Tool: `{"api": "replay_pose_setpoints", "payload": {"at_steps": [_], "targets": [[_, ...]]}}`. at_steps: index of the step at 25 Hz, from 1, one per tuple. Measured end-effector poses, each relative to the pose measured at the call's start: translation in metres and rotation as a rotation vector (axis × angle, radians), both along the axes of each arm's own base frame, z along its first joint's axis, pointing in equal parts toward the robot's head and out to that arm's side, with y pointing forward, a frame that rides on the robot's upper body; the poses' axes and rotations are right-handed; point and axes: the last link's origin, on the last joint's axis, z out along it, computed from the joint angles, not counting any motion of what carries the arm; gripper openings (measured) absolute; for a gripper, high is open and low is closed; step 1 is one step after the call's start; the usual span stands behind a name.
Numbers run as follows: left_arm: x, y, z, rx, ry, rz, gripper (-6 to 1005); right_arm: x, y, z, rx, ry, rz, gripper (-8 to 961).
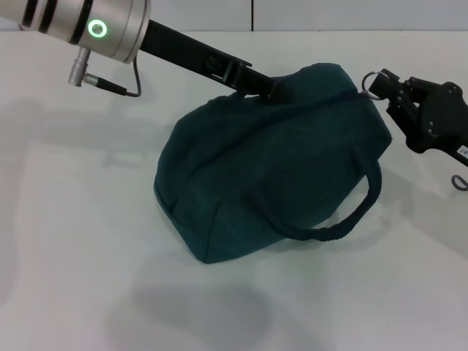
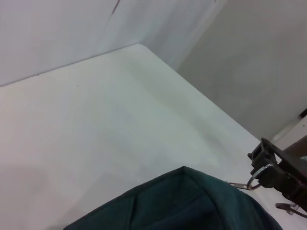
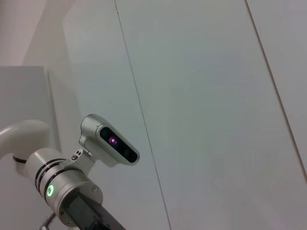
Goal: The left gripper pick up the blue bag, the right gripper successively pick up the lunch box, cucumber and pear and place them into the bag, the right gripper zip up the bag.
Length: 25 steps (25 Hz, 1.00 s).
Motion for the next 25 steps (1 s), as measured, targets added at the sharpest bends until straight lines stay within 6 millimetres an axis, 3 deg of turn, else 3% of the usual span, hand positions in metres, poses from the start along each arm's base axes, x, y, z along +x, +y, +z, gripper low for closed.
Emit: {"api": "replay_pose_setpoints", "payload": {"at_steps": [3,9,14,25], "targets": [[-0.002,0.000,0.000,-0.002,0.004,0.003,429,0.001,0.000,0.000,0.000,-0.001,-0.001,15],[-0.005,-0.001,0.000,-0.005,0.009,0.007,186,0.000,-0.002,0.004,0.012,0.022,0.006,15],[-0.007,-0.002,0.006,-0.008,0.010,0.005,54,0.006,-0.002,0.010,0.038,0.034,-0.020,15],[-0.012,-0.005,0.009,-0.031,0.026,-0.002,51,0.022,0.007,0.001,0.042,-0.025,-0.138,15]]}}
